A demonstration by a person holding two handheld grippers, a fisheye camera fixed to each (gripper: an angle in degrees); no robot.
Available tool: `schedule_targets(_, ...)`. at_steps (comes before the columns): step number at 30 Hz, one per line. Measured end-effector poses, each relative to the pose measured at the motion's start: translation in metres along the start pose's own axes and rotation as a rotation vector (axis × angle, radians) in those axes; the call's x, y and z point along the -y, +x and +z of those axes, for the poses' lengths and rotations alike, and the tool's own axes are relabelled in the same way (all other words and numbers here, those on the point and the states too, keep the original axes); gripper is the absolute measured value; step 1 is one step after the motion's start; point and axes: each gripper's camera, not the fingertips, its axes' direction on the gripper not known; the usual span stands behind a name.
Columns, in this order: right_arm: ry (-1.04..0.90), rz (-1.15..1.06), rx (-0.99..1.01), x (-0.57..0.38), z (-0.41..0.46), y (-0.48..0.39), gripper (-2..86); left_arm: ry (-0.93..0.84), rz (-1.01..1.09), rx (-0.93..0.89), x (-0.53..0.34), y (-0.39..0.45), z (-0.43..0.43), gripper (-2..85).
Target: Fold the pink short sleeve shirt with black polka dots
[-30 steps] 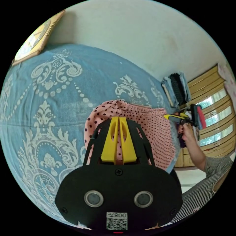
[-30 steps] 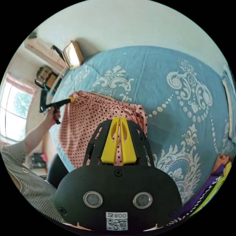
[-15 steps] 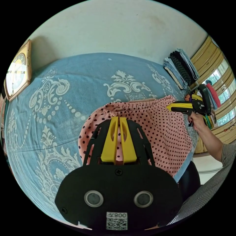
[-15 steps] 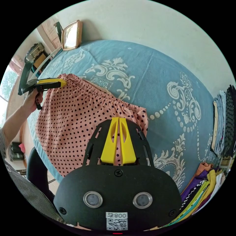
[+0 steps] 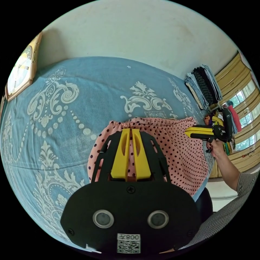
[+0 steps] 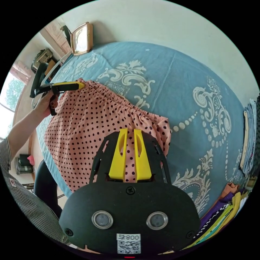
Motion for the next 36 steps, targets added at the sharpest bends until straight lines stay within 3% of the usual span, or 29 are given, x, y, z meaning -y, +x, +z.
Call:
schedule_targets(6,0.051,0.003,-0.025,-0.019,-0.012,0.005,0.8,0.069,-0.019,0.001,-0.016,-0.003,-0.029,2.3)
schedule_targets(9,0.019,0.048,0.046,-0.031,-0.006,0.022,0.3,-0.033,-0.053,0.02,-0.025,-0.012,-0.026,2.6)
schedule_targets(12,0.11,0.098,0.087,-0.058,-0.024,0.036,0.2,0.079,-0.079,-0.038,-0.044,-0.014,-0.056,2.9)
schedule_targets(17,0.189,0.164,0.14,-0.149,-0.058,0.057,0.8,0.101,-0.026,-0.188,-0.092,0.004,-0.085,4.5)
schedule_targets(22,0.101,0.274,0.266,-0.269,-0.045,0.062,4.1,-0.032,0.107,-0.38,-0.16,0.067,-0.074,7.0)
schedule_targets(27,0.093,0.388,0.411,-0.359,-0.018,0.068,5.9,-0.117,0.214,-0.432,-0.192,0.126,-0.066,7.9)
schedule_targets(32,0.12,0.378,0.497,-0.393,0.004,0.078,6.2,-0.087,0.111,-0.323,-0.218,0.121,-0.099,8.3)
schedule_targets(36,0.122,0.372,0.51,-0.414,0.016,0.081,6.2,0.043,-0.222,-0.183,-0.272,0.039,-0.159,9.5)
